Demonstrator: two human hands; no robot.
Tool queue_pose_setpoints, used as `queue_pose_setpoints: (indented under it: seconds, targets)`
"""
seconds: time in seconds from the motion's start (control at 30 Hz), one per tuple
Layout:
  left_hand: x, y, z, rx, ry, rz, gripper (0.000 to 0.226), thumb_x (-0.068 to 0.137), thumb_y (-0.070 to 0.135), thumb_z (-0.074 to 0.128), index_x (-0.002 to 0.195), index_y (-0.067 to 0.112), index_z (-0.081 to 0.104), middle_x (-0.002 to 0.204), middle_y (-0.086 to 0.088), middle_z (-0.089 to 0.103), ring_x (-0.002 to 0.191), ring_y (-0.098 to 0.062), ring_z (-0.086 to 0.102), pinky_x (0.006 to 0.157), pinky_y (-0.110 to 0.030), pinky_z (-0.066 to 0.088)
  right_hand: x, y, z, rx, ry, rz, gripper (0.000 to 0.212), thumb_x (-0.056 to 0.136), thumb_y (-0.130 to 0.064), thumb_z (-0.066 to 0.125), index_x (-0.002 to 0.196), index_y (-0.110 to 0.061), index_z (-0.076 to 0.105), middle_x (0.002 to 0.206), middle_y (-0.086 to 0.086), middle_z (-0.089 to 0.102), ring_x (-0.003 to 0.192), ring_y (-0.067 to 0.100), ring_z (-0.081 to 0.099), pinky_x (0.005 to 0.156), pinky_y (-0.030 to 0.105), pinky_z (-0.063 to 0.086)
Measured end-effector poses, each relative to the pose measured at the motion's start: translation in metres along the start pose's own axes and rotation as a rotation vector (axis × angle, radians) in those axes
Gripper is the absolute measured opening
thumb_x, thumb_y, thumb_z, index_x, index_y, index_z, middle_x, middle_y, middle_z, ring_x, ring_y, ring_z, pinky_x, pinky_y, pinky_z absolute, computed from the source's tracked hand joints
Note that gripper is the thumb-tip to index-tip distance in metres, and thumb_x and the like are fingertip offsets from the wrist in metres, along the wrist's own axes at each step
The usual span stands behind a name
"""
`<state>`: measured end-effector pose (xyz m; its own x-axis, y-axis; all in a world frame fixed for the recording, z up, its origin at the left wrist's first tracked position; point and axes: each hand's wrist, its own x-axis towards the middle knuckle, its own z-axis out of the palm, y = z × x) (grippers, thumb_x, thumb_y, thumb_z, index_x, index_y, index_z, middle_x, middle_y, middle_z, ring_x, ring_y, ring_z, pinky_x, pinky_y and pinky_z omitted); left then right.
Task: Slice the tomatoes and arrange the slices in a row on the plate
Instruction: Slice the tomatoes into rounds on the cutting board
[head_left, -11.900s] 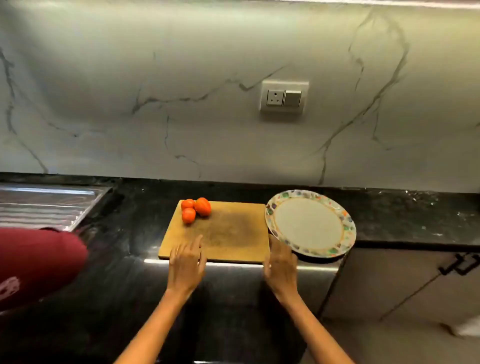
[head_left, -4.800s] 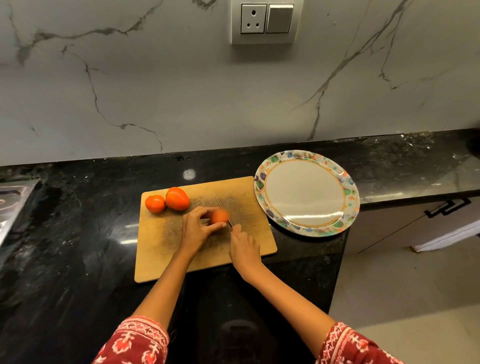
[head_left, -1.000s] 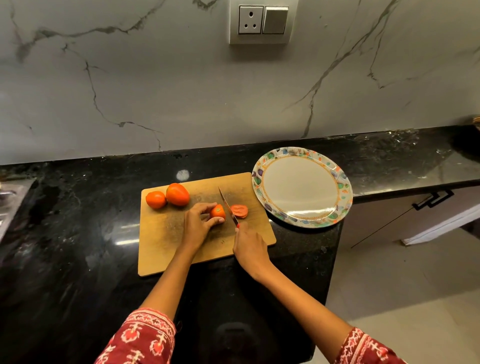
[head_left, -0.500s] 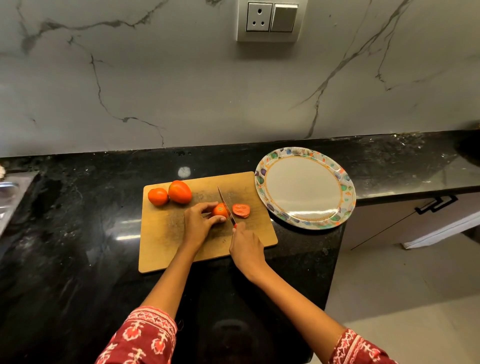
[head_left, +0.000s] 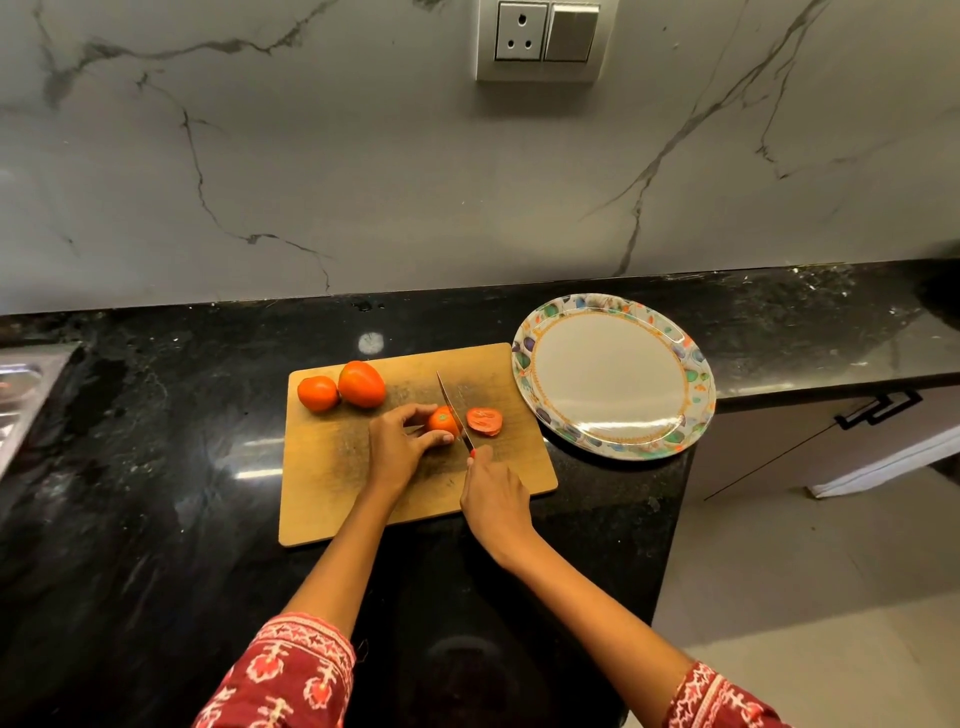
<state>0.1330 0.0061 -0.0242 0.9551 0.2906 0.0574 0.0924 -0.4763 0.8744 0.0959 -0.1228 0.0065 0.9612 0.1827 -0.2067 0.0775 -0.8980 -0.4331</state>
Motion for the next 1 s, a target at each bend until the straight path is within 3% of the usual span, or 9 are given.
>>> queue_pose_setpoints:
  seconds: [0.17,0.4,1.0]
  targets:
    - [0.000,0.000,0.000,-0.019,-0.005,-0.010,0.038,0.064,0.007,0.082,0.100,0.005,0.069,0.100,-0.009,0.069,0.096,-0.018,0.061,0.081,-0.021,0.047,0.002,-0.001,0.002,-0.032,0.002,-0.018,0.026,0.104,-0.021,0.024,0.115,-0.006,0.043,0.111,0.015,0.060,0.103,0.031,0.057,0.070,0.033,0.036]
    - [0.001,0.001,0.000,0.007,-0.001,-0.002,0.037,0.065,0.008,0.081,0.100,0.004,0.069,0.100,-0.010,0.069,0.094,-0.014,0.059,0.080,-0.018,0.043,0.010,-0.006,0.005,-0.025,0.015,-0.003,0.025,0.104,-0.019,0.025,0.118,-0.007,0.042,0.113,0.014,0.060,0.104,0.031,0.059,0.077,0.036,0.044]
    - [0.004,0.002,-0.001,0.038,-0.009,0.003,0.035,0.065,0.007,0.081,0.098,0.004,0.070,0.097,-0.012,0.070,0.091,-0.014,0.059,0.079,-0.022,0.045,0.015,-0.003,0.013,-0.035,-0.013,-0.010,0.022,0.102,-0.014,0.029,0.118,-0.006,0.041,0.114,0.015,0.059,0.106,0.032,0.058,0.081,0.037,0.045]
